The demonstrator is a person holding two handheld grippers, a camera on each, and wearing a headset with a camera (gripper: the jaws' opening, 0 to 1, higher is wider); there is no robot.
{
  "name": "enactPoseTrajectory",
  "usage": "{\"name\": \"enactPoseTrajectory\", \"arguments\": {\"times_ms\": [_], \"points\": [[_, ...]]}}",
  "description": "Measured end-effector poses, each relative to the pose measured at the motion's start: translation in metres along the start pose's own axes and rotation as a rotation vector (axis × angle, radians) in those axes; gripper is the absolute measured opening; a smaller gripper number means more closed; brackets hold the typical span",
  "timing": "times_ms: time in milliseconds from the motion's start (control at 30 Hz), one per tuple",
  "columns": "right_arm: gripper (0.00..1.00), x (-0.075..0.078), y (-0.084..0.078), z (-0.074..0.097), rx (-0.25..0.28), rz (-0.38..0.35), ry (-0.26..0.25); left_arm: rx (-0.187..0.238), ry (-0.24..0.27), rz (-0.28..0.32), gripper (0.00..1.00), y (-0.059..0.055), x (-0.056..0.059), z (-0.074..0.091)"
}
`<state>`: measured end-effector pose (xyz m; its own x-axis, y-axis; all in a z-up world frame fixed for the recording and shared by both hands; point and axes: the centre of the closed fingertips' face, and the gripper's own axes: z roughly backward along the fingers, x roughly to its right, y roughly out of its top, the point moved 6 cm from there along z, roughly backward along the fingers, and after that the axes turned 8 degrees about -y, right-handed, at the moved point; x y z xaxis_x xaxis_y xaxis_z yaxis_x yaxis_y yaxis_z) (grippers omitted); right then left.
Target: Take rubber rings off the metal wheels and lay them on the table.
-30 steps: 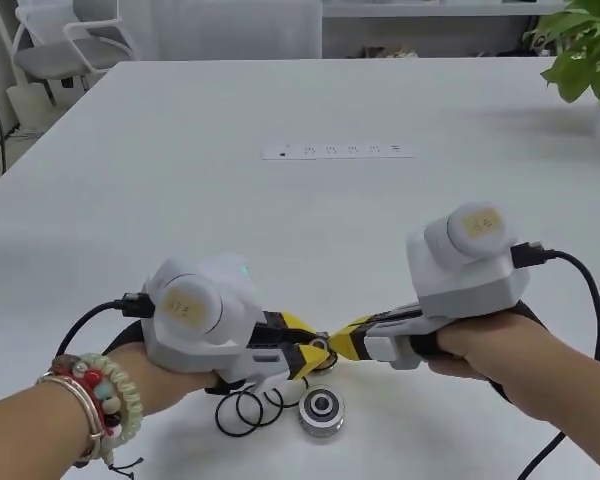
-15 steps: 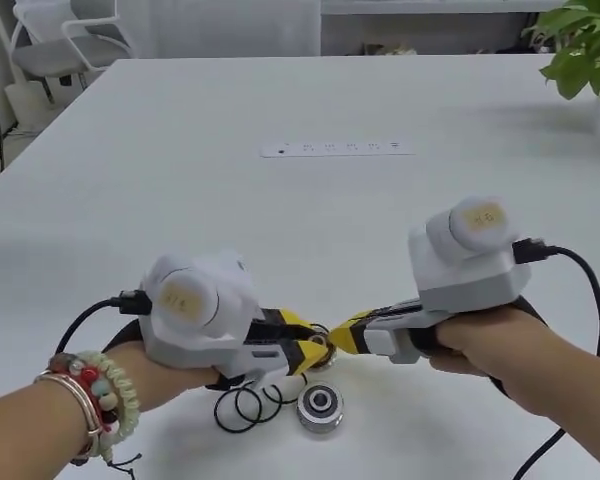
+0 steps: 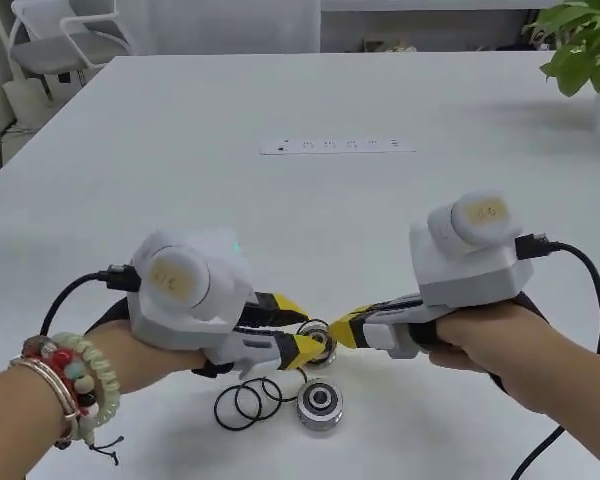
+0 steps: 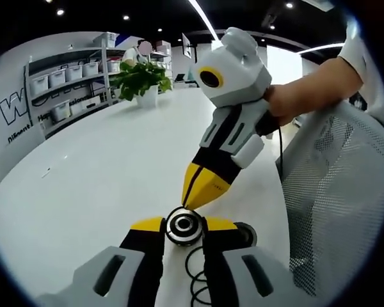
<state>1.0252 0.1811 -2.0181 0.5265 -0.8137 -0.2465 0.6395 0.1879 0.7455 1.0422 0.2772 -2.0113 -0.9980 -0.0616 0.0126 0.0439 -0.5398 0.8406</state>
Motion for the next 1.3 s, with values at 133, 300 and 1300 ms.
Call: {"name": "enactPoseTrajectory", "arguments": {"times_ms": [133,300,1300], "points": [[0.00,-0.003,0.003,0.001,0.018,-0.002,0.008,-0.015,0.000,-0.049,0.22,0.003,0.001,0.008],[0.00,-0.002,0.006,0.003,0.032,-0.002,0.005,-0.004,-0.006,-0.061,0.27,0.004,0.000,0.018],[0.00,-0.035,0.008,-0.003,0.048,-0.010,0.172,-0.020,0.072,-0.037,0.71,-0.004,0.020,0.127]]}}
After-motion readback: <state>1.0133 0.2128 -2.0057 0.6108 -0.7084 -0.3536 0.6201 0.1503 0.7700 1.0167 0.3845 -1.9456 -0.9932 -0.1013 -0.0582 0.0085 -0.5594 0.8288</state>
